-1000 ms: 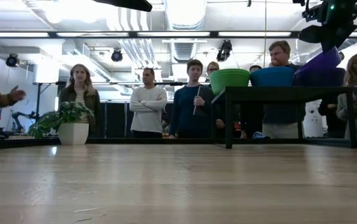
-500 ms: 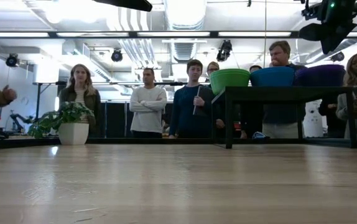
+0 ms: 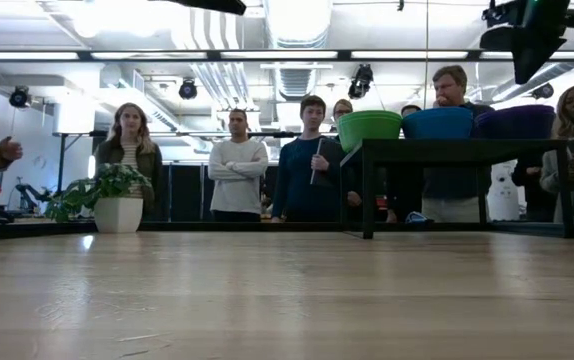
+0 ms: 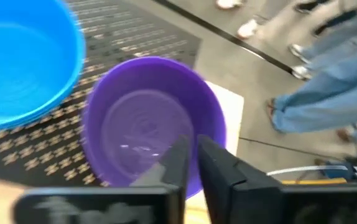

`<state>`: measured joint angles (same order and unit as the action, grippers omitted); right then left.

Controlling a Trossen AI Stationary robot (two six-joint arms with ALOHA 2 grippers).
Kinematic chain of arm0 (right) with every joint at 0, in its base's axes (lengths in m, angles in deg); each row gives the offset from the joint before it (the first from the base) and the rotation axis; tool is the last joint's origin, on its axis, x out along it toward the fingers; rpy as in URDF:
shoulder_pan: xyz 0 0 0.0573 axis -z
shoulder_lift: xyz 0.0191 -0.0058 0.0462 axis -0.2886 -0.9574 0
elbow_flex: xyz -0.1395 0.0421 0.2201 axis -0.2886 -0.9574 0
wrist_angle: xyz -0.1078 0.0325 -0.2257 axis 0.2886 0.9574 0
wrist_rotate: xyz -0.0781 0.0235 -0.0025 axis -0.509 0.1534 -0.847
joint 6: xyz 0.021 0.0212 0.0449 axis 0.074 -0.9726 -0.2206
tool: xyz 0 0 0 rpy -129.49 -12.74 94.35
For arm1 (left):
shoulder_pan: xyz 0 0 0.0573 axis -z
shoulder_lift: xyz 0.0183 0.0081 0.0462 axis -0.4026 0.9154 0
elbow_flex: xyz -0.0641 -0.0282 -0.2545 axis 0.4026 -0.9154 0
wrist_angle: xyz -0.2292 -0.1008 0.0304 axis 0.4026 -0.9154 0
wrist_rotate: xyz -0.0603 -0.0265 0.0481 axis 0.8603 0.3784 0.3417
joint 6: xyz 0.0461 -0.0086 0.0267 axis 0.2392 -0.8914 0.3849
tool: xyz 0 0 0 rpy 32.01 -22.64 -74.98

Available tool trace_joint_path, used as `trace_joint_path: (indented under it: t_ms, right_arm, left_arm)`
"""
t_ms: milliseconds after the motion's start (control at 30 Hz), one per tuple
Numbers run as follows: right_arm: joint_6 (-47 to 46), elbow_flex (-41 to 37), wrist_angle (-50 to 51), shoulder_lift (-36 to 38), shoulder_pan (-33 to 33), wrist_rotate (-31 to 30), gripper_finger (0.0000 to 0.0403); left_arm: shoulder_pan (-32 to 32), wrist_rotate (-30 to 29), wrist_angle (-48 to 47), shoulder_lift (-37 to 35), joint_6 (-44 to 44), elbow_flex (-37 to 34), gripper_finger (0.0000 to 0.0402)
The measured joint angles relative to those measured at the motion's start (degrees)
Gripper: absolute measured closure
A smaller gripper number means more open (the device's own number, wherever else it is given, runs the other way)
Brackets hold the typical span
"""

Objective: Pick & Place Mini bowls
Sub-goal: Return to Home Position

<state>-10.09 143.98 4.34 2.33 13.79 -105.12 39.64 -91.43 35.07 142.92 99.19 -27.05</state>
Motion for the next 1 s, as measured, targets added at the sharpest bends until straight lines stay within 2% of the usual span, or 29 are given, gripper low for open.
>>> trace_joint_path:
  t_ms: [67, 333, 467, 633, 767, 1000]
  right_arm:
    - [0.8, 0.2, 0.0, 0.2, -1.7, 1.2, 0.0387]
    - [0.6, 0.2, -1.4, 1.0, -12.0, 3.9, 0.0395]
    - [0.8, 0.3, -3.0, 1.2, -18.4, 6.4, 0.0395]
    - [1.3, 0.3, -7.0, 1.3, -27.7, 10.0, 0.0395]
    - [2.8, 0.3, -11.1, 1.3, -36.1, 12.4, 0.0395]
    - [9.6, 0.2, -18.9, 2.0, -48.3, 16.5, 0.0395]
  left_arm:
    - [0.0, 0.0, 0.1, -0.3, -0.8, 0.5, 0.0349]
    - [-0.6, -0.4, 0.1, -3.5, -4.8, 0.8, 0.0397]
    - [-0.7, -4.8, 0.0, -5.3, -7.2, 0.8, 0.0400]
    - [-0.8, -5.0, -1.3, -7.7, -7.8, 0.8, 0.0401]
    - [-0.9, -2.1, -2.3, -9.4, -8.0, 0.8, 0.0401]
    - [-1.7, 8.8, -2.8, -12.5, -7.3, 0.3, 0.0401]
